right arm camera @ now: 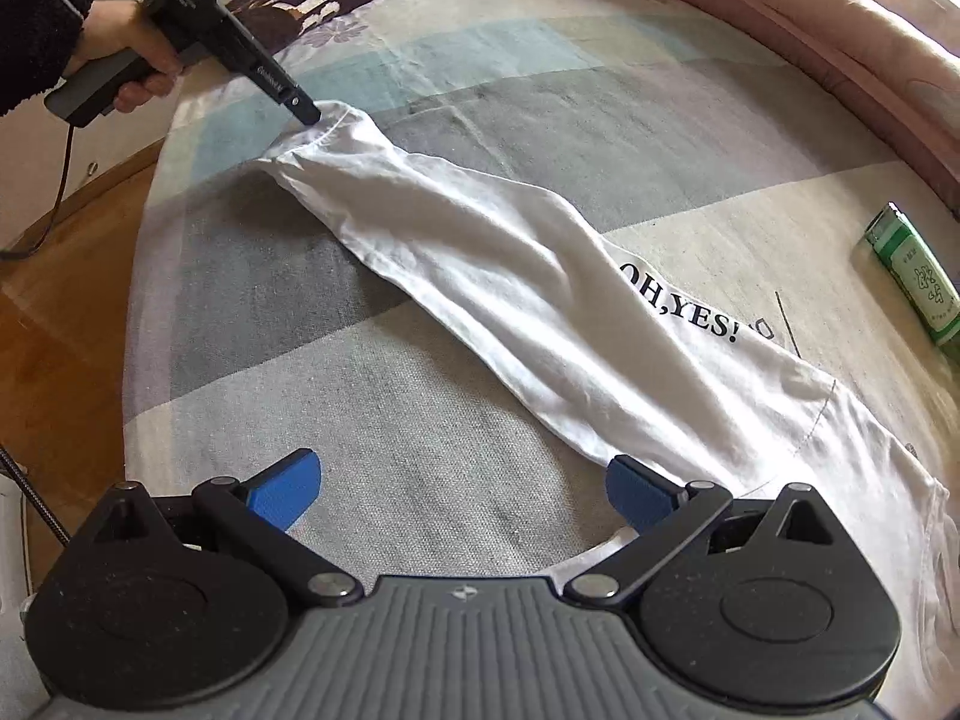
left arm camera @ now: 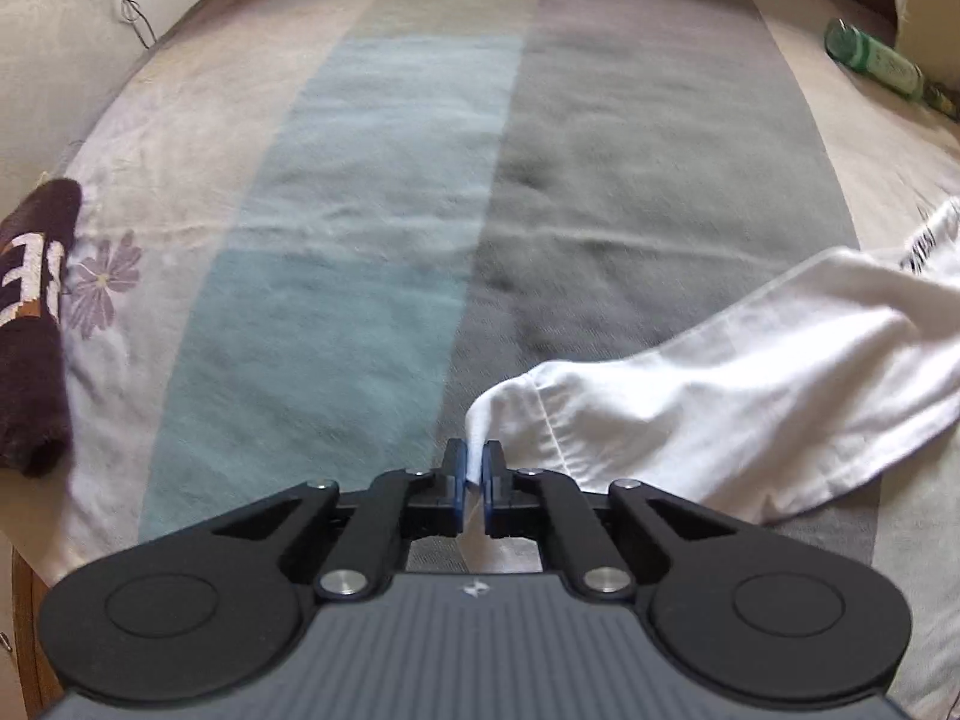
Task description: Fold clothes
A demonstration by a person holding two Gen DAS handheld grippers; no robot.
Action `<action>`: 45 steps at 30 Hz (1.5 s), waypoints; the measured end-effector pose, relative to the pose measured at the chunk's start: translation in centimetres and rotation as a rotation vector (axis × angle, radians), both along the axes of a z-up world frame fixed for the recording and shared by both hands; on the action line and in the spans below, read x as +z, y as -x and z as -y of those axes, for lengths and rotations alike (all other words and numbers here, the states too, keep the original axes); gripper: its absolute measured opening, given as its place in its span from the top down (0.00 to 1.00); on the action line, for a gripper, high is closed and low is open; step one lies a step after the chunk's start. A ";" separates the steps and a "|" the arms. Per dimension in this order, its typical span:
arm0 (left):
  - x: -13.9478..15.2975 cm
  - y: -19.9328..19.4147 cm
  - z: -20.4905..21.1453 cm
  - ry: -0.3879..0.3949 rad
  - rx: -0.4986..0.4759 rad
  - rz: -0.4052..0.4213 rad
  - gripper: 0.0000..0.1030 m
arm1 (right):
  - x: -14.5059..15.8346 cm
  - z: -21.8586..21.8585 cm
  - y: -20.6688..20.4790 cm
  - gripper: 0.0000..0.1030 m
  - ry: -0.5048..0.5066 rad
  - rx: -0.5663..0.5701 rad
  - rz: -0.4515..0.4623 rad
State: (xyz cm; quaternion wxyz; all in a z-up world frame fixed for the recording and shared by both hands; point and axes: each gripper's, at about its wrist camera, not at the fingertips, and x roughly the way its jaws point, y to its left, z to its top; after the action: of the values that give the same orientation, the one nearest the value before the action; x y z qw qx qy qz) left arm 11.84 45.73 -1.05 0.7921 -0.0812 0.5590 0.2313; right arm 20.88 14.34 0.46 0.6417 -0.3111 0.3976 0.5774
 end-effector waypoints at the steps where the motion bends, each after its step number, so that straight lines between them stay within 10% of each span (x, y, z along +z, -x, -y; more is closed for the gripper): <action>1: 0.6 -0.2 -0.5 -0.006 0.008 0.020 0.89 | 0.0 -0.2 -0.1 0.00 0.003 0.003 0.004; 11: 2.8 -3.3 3.9 0.007 -0.211 0.100 0.69 | 1.1 -3.0 -6.9 0.03 -0.034 0.038 0.164; 16: 0.8 -5.4 9.0 0.044 -0.384 0.111 0.68 | -0.3 -5.8 -12.0 0.46 0.016 0.146 0.182; 26: -1.5 -6.6 12.4 0.191 -0.315 0.172 0.68 | -4.7 -8.8 -15.2 0.55 0.166 0.319 0.084; 28: -1.5 -6.4 12.5 0.211 -0.292 0.178 0.67 | -4.5 -8.9 -15.0 0.96 0.169 0.325 0.077; 36: -1.8 -6.2 12.3 0.198 -0.251 0.155 0.63 | -3.8 -8.4 -16.4 0.92 0.088 0.091 0.103; 40: -2.0 -6.0 11.8 0.160 -0.209 0.148 0.63 | -2.7 -6.9 -16.0 0.48 0.035 -0.022 0.073; 45: -3.5 -4.1 9.7 0.129 -0.127 0.092 0.56 | -1.7 -3.3 -14.7 0.42 -0.012 -0.156 -0.036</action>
State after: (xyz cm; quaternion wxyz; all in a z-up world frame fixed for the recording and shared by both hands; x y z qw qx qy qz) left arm 15.95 36.01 -4.52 0.8230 -0.1071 0.5400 0.1401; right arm 35.62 17.59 -1.25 0.6792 -0.2651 0.4288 0.5334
